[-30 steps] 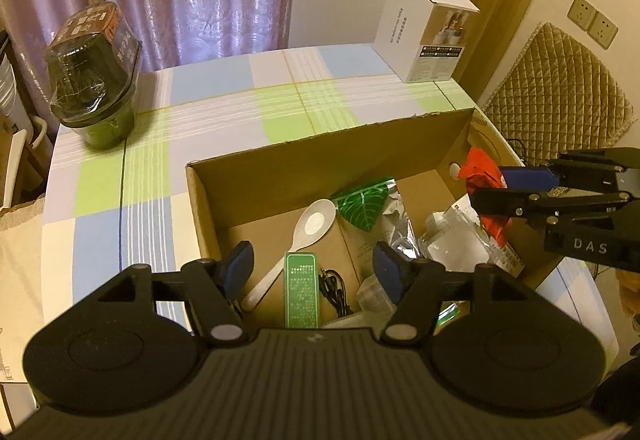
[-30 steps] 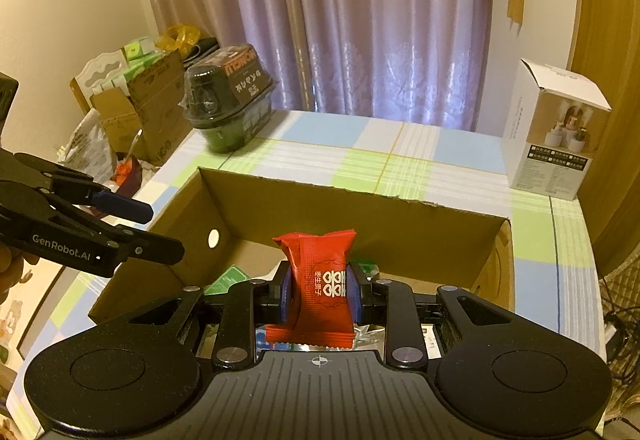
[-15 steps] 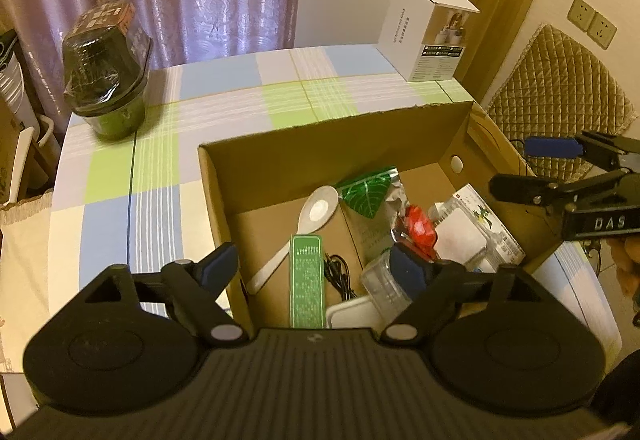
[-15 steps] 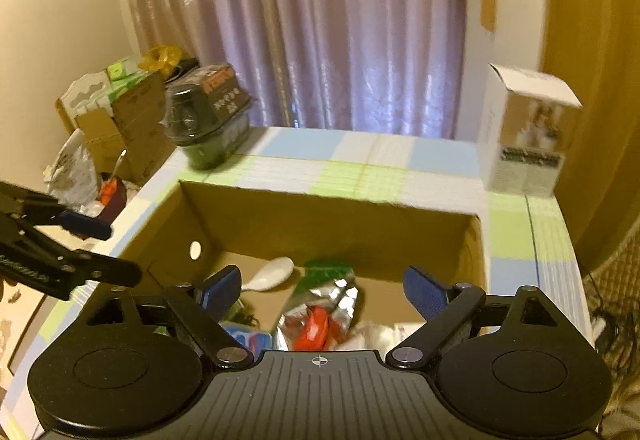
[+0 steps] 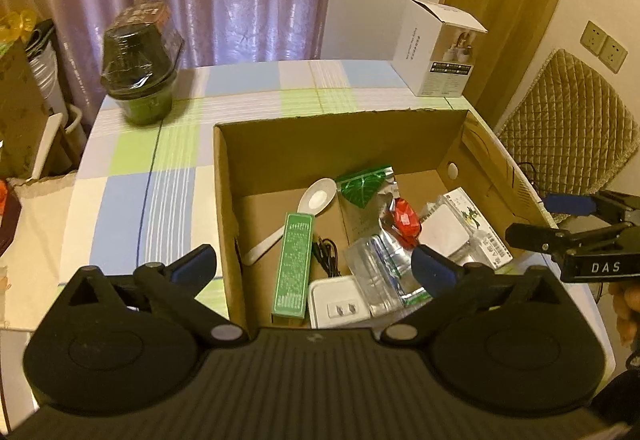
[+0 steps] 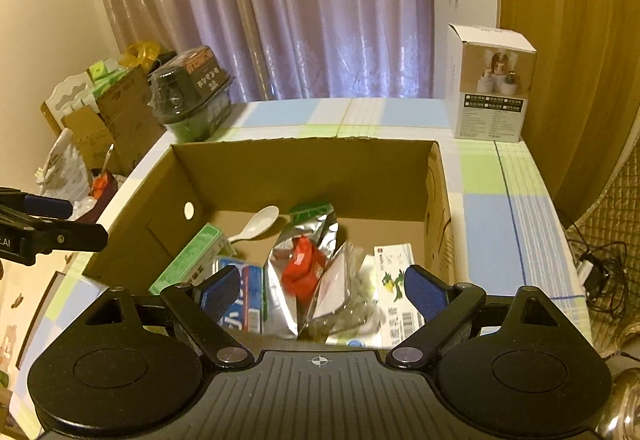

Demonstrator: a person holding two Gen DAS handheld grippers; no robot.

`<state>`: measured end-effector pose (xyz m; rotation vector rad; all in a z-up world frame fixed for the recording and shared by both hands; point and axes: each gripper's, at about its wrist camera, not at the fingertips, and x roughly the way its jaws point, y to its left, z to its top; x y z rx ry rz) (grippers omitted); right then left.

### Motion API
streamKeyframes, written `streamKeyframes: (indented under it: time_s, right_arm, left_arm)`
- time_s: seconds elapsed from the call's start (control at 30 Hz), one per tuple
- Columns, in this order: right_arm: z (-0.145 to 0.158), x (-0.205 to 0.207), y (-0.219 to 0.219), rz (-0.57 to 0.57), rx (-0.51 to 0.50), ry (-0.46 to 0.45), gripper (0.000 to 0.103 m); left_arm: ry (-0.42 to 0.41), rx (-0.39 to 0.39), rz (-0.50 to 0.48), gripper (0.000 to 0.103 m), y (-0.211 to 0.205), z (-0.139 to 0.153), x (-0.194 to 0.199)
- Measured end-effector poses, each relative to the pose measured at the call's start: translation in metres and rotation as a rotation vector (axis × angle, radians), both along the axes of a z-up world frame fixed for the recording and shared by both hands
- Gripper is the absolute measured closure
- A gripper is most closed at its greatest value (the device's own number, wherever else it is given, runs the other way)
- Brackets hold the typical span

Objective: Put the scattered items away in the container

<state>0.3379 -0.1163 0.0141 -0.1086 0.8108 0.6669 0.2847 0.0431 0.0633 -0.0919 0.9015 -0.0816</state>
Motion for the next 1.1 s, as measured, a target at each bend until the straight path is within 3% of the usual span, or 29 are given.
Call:
streamKeyframes:
  time_s: [0.57, 0.93, 1.1]
  right_arm:
    - [0.048, -0.077, -0.029, -0.049, 0.013, -0.003, 0.009]
    - [0.067, -0.127, -0.051, -0.081, 0.039, 0.011, 0.009]
    - [0.077, -0.146, -0.064, -0.105, 0.046, 0.003, 0.009]
  left_arm:
    - [-0.039, 0.003, 0.114, 0.001, -0.023, 0.053, -0.096]
    - [-0.08, -0.057, 0.15, 0.002, -0.036, 0.069, -0.155]
    - [-0.059, -0.051, 0.151, 0.001, -0.039, 0.079, -0.182]
